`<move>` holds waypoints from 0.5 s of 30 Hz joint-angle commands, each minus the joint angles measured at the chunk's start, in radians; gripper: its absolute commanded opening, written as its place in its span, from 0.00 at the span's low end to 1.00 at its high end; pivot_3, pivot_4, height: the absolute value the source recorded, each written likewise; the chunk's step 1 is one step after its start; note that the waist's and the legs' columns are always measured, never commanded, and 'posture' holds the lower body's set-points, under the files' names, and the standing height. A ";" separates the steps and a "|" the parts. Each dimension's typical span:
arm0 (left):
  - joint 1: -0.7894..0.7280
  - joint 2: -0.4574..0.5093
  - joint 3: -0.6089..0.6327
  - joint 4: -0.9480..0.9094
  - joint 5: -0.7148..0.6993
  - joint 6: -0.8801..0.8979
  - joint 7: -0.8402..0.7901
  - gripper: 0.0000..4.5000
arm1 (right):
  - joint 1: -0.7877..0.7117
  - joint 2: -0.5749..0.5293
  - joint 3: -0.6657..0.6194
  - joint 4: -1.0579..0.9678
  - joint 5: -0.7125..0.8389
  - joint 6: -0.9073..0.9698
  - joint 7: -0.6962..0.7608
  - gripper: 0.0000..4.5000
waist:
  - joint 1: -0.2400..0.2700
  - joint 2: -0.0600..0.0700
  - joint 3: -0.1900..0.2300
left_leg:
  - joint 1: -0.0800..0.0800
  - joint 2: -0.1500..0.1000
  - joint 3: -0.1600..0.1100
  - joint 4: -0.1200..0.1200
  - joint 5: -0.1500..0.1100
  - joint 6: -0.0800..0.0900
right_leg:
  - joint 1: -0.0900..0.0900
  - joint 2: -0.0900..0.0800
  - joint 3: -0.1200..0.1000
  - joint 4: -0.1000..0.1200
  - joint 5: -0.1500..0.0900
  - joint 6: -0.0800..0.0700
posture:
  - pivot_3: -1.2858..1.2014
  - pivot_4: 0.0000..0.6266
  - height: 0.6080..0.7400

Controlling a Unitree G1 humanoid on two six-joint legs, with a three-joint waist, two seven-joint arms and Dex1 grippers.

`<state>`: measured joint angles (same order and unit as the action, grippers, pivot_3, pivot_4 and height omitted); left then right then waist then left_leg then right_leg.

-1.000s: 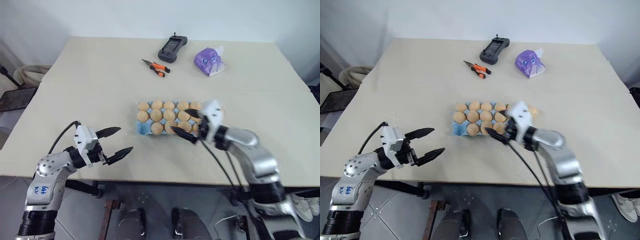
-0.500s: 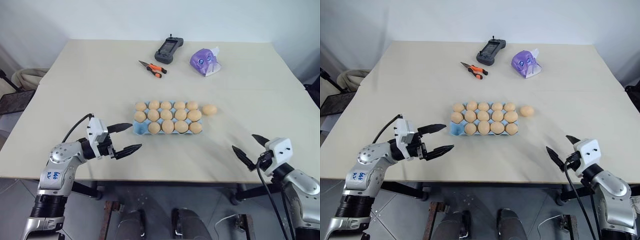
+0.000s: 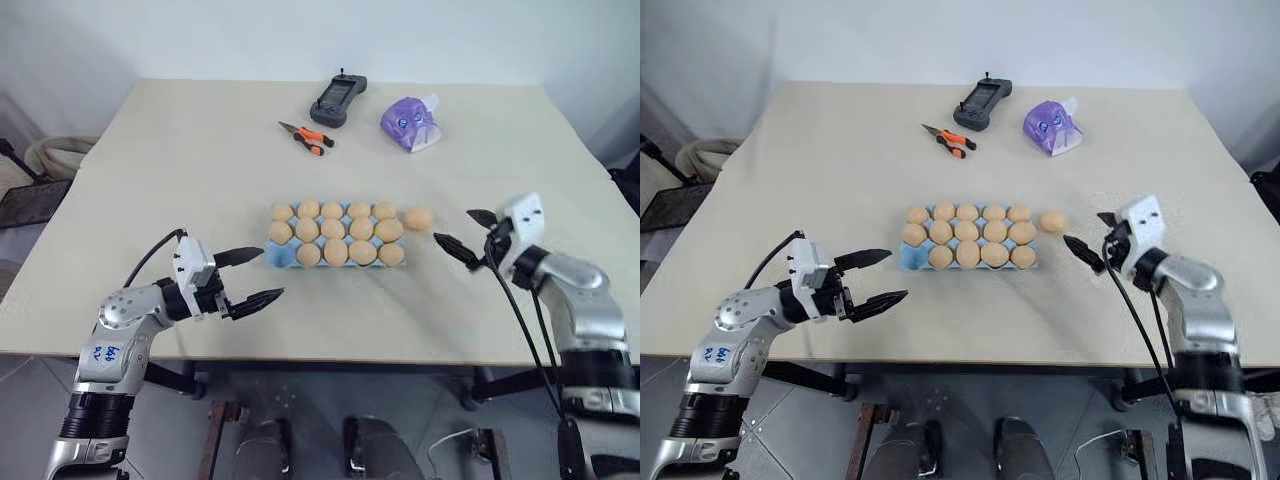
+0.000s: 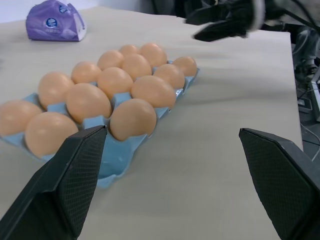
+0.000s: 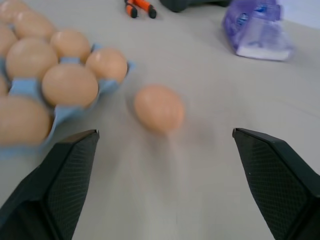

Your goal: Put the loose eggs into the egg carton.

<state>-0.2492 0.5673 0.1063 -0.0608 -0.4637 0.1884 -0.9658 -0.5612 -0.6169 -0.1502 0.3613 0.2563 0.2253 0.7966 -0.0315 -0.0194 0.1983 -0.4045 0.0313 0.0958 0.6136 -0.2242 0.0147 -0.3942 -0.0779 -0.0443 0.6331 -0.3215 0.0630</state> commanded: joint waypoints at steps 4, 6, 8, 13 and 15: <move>0.065 0.001 0.041 -0.100 -0.012 -0.006 0.048 1.00 | -0.273 0.039 0.080 0.354 -0.093 -0.067 0.006 1.00 | 0.000 0.001 0.000 | -0.003 -0.001 0.001 0.000 0.000 0.001 | -0.001 -0.001 0.000 -0.003 0.000 0.000 | 0.52 0.24 1.00; 0.091 0.001 0.051 -0.125 -0.017 -0.001 0.064 1.00 | -0.319 0.049 0.102 0.449 -0.128 -0.132 0.013 1.00 | 0.002 0.001 0.000 | -0.003 -0.001 0.001 -0.001 -0.001 0.001 | -0.001 -0.001 0.000 -0.004 0.000 0.000 | 0.52 0.24 1.00; 0.108 0.002 0.059 -0.140 -0.020 0.003 0.073 1.00 | -0.355 0.055 0.117 0.528 -0.151 -0.176 0.019 1.00 | 0.002 0.001 0.000 | -0.004 0.000 0.000 -0.001 -0.001 0.001 | -0.001 -0.001 -0.001 -0.005 0.000 0.000 | 0.52 0.24 1.00; 0.123 0.001 0.063 -0.159 -0.023 0.009 0.089 1.00 | -0.421 0.084 0.142 0.678 -0.194 -0.226 0.028 1.00 | -0.001 0.001 0.000 | -0.004 -0.001 0.001 -0.001 -0.001 0.002 | -0.001 -0.001 -0.001 -0.005 0.001 0.001 | 0.52 0.24 1.00; 0.122 0.000 0.063 -0.162 -0.024 0.012 0.095 1.00 | -0.435 0.097 0.148 0.715 -0.208 -0.244 0.036 1.00 | -0.003 0.001 0.000 | -0.004 -0.001 0.001 0.000 -0.001 0.002 | -0.001 -0.001 -0.001 -0.004 0.001 0.001 | 0.52 0.24 1.00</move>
<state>-0.1279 0.5653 0.1499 -0.1869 -0.4677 0.2005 -0.8781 -0.9679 -0.5199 -0.0026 1.0692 0.0546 0.0173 0.8212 -0.0341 -0.0188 0.1986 -0.4079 0.0307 0.0966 0.6131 -0.2249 0.0162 -0.3952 -0.0787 -0.0453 0.6295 -0.3208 0.0641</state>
